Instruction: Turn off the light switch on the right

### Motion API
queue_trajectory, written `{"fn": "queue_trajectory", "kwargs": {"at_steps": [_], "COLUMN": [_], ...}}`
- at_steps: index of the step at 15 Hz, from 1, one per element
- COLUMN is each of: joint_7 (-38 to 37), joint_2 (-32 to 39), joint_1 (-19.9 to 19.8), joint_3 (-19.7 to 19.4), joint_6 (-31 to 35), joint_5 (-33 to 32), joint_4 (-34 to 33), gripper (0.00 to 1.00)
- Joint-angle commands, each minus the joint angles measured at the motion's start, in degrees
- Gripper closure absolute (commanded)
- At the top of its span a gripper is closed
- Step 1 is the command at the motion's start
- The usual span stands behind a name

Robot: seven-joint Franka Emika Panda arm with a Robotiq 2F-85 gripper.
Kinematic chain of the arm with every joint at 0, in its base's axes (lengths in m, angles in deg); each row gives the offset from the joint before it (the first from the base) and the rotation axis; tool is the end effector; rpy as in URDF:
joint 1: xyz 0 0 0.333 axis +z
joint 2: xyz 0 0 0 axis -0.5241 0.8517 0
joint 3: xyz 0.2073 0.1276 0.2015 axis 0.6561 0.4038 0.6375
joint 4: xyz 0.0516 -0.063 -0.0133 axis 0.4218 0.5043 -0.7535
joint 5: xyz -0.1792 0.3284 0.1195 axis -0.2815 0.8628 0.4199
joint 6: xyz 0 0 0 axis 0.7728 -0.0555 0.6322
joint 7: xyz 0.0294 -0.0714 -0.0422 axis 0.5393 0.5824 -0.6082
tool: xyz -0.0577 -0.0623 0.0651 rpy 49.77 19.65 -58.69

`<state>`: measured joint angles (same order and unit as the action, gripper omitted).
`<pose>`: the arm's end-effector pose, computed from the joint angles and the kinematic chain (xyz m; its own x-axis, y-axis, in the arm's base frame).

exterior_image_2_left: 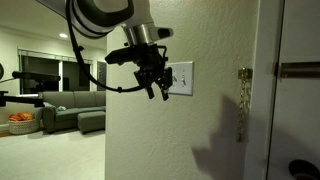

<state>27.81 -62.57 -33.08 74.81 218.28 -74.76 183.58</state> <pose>0.5304 -0.0437 0.5701 0.8795 0.1367 0.4559 0.1383 -0.9899 0.0300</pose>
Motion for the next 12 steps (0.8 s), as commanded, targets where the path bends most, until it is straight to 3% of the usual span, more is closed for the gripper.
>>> {"fn": "queue_trajectory", "kwargs": {"at_steps": [1,3,9,12], "joint_7": [0.1,-0.2,-1.7,-0.7], "joint_2": [-3.1,-3.2,-3.1,-0.2], "joint_1": [0.4,0.3,-0.1,0.3], "joint_3": [-0.6,-0.7,-0.7,-0.7], "joint_6": [0.5,0.2,-0.4,0.0], "joint_5": [0.2,0.2,-0.7,-0.2], "joint_4": [6.7,8.5,11.3,8.9], "gripper": [0.07,0.00,0.00,0.00]}}
